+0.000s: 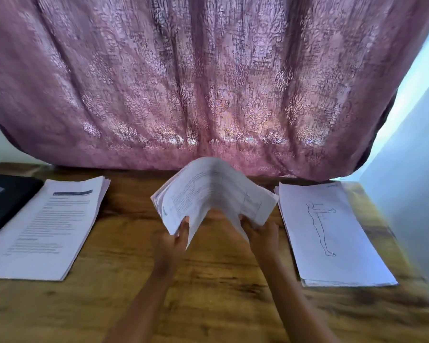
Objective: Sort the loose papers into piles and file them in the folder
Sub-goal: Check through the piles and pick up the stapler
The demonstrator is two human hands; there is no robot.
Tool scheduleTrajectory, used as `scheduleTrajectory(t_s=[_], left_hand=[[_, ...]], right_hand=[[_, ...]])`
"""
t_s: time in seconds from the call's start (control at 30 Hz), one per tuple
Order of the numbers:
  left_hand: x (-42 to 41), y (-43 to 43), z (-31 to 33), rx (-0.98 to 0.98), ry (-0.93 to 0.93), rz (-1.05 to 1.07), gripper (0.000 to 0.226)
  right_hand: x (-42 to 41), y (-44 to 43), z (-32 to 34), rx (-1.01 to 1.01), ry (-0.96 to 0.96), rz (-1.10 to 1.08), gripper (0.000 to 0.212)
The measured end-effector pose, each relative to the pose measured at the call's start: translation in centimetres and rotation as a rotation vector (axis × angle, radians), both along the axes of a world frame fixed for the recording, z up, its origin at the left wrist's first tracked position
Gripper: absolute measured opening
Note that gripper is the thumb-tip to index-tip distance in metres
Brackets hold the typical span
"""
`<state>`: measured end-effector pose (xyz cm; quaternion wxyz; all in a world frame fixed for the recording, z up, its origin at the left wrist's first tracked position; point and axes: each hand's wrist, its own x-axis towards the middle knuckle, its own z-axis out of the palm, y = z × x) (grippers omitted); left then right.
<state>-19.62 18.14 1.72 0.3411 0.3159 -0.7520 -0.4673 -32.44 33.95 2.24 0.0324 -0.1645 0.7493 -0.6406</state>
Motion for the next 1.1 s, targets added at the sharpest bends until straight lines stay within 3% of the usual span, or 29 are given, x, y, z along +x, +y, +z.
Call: scheduleTrajectory(t_s=[0.17,0.37,0.63,0.87,1.1], left_hand=[[0.6,-1.0,0.2,0.11,-0.102,0.026,0.032],[2.1,-5.0,2.0,0.408,-0.072,0.017,0.018],[4.7,-11.0,-0.7,0.855,-0.329,-0.107,0.022],[8.5,-13.2,-1.7,0.857,-0.527,-0.208,0.011],[8.7,-13.9,-1.3,0.914,-0.566,-0.235,0.014]], right_hand=[[-0.2,-0.9,-1.2,0.069,-0.132,0.071,0.015],[-1.6,-0.4,0.2,-0.048,-0.194,0.143,0.033],[-1.3,-2.5,-1.5,0.338,-0.366,0.023,0.034],[0.8,-2.9,-2.8,0.352,-0.408,-0.06,0.033],[1.6,-3.2,-3.4,0.425,-0.411,-0.122,0.032]])
